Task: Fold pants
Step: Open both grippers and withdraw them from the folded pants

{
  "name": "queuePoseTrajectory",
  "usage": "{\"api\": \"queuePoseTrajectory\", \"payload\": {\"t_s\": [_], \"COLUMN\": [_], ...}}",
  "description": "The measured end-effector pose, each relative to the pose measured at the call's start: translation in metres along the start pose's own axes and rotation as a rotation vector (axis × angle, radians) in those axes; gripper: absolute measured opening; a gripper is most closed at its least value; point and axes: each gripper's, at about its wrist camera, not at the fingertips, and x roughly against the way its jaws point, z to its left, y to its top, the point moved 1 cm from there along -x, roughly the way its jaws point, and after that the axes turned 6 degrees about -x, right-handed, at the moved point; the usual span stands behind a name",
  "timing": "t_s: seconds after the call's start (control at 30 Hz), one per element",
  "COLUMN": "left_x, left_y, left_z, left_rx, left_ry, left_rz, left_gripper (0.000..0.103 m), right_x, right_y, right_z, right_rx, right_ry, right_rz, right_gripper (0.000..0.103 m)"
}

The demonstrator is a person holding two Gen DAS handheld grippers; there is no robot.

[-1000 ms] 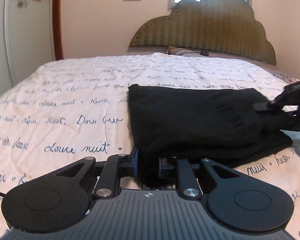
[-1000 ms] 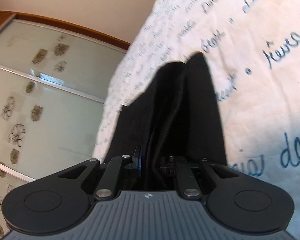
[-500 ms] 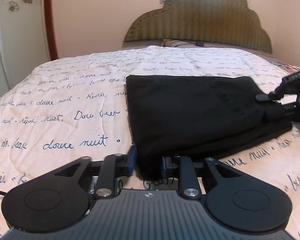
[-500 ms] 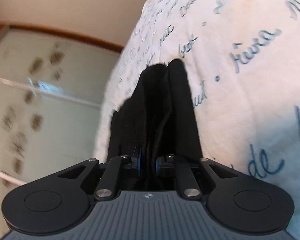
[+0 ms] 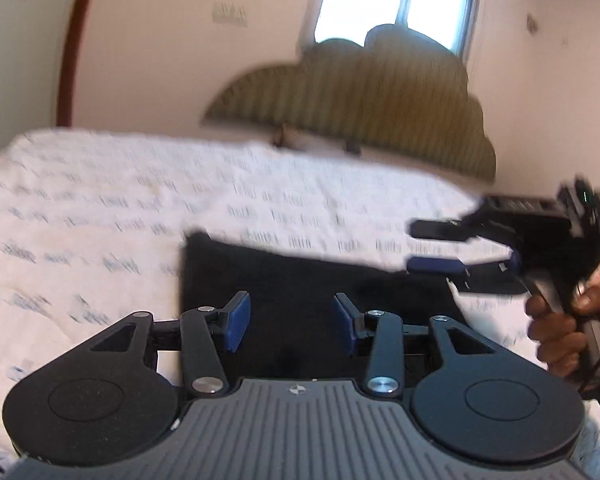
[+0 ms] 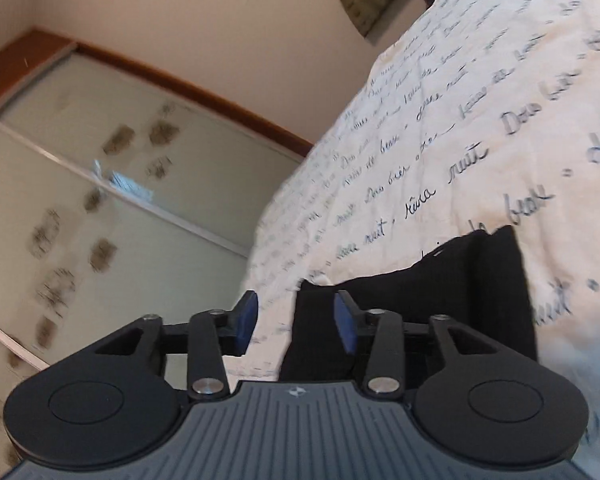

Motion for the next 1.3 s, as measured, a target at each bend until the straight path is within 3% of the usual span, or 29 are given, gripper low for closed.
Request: {"api": "queuePoseTrajectory", "payload": {"t_s": [0.07,0.1,0.17,0.2,0.27,0.4,0.5,0.6,0.67,0.73,0.83,1.07,1.17,1.2,1.27,1.3], "left_x": [-0.028,-0.028,-0.026,-0.028,-0.031,-0.015,0.021,0.041,0.038,0.025,0.010,0.017,0.035,0.038,0.037,0.034], "left_y": [-0.017,-0.027,-0.032,-0.031,-0.030,-0.030,-0.034,-0.039,-0.043,-0.051,-0.057,-0.055,-0.053,-0.053,-0.053,-0.054], "left_z": [0.002,0.002,-0.001,-0.003,-0.003,0.000,-0.008,-0.018,-0.025,-0.027,-0.022,-0.018,-0.019,-0.019,-0.017,-0.016], "left_rx": [-0.009,-0.030,-0.048,-0.053,-0.055,-0.021,-0.029,-0.078,-0.131,-0.145,-0.123,-0.106,-0.087,-0.074,-0.056,-0.052], "left_ry": [0.033,0.031,0.038,0.042,0.044,0.064,0.070,0.031,0.029,0.036,0.037,0.047,0.112,0.128,0.148,0.155], "left_rz": [0.097,0.044,0.029,0.033,0.030,-0.003,-0.064,-0.094,-0.070,-0.012,0.039,0.031,0.044,0.063,0.105,0.117], "left_gripper": [0.048,0.050,0.050,0.050,0.050,0.049,0.062,0.073,0.074,0.078,0.078,0.080,0.089,0.091,0.091,0.091], "right_x": [-0.013,-0.015,0.000,0.002,0.003,0.012,0.043,0.054,0.049,0.039,0.049,0.054,0.076,0.080,0.082,0.079], "right_y": [-0.003,-0.003,-0.009,-0.011,-0.009,-0.016,-0.038,-0.066,-0.082,-0.094,-0.099,-0.105,-0.121,-0.127,-0.139,-0.143], "right_z": [-0.013,-0.027,-0.068,-0.082,-0.086,-0.063,-0.036,-0.009,0.000,-0.012,-0.041,-0.012,0.017,0.026,0.039,0.042], "right_rx": [0.044,0.025,-0.055,-0.093,-0.125,-0.062,-0.045,0.047,0.129,0.169,0.104,0.205,0.280,0.324,0.425,0.466], "right_ry": [-0.122,-0.115,-0.022,-0.013,0.009,-0.069,-0.044,0.003,-0.067,-0.192,-0.092,-0.198,-0.252,-0.267,-0.330,-0.375], "right_rz": [-0.002,-0.005,-0.038,-0.048,-0.044,-0.086,-0.138,-0.094,-0.041,0.009,-0.031,-0.059,-0.115,-0.129,-0.145,-0.154], "right_gripper": [0.041,0.037,0.017,0.000,0.000,0.000,0.003,0.004,0.007,0.007,0.002,0.003,0.011,0.019,0.046,0.073]}}
